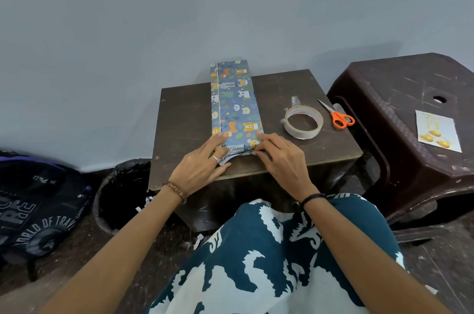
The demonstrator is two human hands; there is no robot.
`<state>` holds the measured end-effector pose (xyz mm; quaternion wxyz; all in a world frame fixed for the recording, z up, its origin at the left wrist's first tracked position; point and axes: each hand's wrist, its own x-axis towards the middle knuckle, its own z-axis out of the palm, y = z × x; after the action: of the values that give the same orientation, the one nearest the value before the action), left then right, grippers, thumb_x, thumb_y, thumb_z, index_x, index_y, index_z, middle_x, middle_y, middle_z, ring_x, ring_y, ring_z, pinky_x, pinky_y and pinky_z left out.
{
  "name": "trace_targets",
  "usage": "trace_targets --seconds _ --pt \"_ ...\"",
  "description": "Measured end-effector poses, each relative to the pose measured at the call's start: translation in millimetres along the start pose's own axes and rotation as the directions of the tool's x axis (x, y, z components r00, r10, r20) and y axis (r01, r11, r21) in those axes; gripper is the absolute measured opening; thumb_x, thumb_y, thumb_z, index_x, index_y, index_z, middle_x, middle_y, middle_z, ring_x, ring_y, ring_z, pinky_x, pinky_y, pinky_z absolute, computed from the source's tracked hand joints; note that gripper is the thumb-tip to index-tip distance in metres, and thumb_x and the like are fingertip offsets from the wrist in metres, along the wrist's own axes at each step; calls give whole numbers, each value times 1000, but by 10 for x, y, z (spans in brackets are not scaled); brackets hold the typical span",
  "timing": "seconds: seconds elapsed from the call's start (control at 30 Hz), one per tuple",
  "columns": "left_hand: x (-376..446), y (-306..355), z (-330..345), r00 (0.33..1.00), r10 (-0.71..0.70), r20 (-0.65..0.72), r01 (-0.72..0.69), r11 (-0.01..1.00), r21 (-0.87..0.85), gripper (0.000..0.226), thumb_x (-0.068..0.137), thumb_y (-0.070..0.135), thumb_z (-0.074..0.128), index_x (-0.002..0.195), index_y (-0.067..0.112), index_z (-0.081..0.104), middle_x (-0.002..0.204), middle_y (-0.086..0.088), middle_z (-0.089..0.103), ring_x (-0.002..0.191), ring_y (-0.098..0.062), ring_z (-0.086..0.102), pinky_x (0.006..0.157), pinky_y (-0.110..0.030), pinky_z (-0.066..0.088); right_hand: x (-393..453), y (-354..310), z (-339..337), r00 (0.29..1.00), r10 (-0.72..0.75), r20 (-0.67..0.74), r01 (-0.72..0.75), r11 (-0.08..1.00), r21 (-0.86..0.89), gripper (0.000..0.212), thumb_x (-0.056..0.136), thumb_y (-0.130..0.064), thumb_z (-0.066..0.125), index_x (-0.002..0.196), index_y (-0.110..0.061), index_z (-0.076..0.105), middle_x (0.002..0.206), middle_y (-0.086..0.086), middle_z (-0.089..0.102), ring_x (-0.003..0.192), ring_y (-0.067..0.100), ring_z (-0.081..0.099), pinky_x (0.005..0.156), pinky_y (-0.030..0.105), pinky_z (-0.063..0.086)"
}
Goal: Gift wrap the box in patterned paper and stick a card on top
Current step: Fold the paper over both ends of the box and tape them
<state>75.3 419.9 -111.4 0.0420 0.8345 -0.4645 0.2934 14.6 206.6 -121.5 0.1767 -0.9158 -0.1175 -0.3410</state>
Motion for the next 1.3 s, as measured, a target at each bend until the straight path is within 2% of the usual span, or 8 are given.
trace_targets --seconds 0.17,0.37,0.47,0.6,0.83,1.0,1.17,1.3 --pt "-48 -62 69 999 7 51 -3 997 -80 32 92 46 37 97 15 44 132 -5 44 96 -20 67 53 -23 51 21 16 -31 999 32 10 -32 997 65 13 86 -21 61 83 -10 67 103 2 67 86 14 65 76 21 47" --pt "-38 -74 36 995 17 95 -5 992 -127 27 87 43 44 98 18 46 132 -5 45 92 -19 68 46 -20 48 25 28 -42 999 32 30 -35 995 90 17 88 -24 57 85 -10 67 104 3 67 87 15 66 73 27 53" --pt "-15 -127 -9 991 52 121 -36 991 -132 26 87 44 45 96 19 47 129 -8 56 86 -17 69 42 -18 44 25 25 -53 999 32 30 -35 995 90 17 87 -24 58 85 -10 67 104 3 67 88 14 66 75 24 51" --pt "31 -216 -99 978 148 149 -137 987 -82 29 87 40 46 89 16 62 124 -10 61 76 -18 69 39 -18 41 27 17 -55 999 32 23 -34 996 87 18 87 -25 58 85 -10 68 104 2 67 87 14 66 74 23 51" --pt "43 -80 -87 996 75 46 -75 997 -6 44 98 25 30 77 9 65 117 -10 65 79 -15 69 42 -19 40 13 34 -43 999 20 34 -23 997 73 13 87 -22 61 86 -10 67 106 2 67 88 15 66 74 24 51" --pt "72 -39 -63 998 57 18 -57 998 8 27 86 20 45 81 5 68 113 -9 67 80 -16 71 43 -22 44 16 36 -25 999 27 22 -28 998 64 8 85 -18 66 85 -10 67 105 2 67 87 15 66 75 22 48" --pt "70 -43 -42 999 50 -2 -50 999 3 15 86 20 46 91 9 54 110 -7 68 76 -16 70 41 -22 44 11 52 11 999 22 24 -23 999 46 13 86 -21 63 89 -9 66 100 3 67 82 15 66 71 22 51" --pt "57 -29 0 1000 -26 14 27 998 -59 10 91 19 39 93 11 46 113 -7 67 71 -18 69 40 -25 46 33 50 1 999 40 13 -41 995 92 17 88 -27 54 94 -12 57 85 3 67 69 15 63 58 27 52"
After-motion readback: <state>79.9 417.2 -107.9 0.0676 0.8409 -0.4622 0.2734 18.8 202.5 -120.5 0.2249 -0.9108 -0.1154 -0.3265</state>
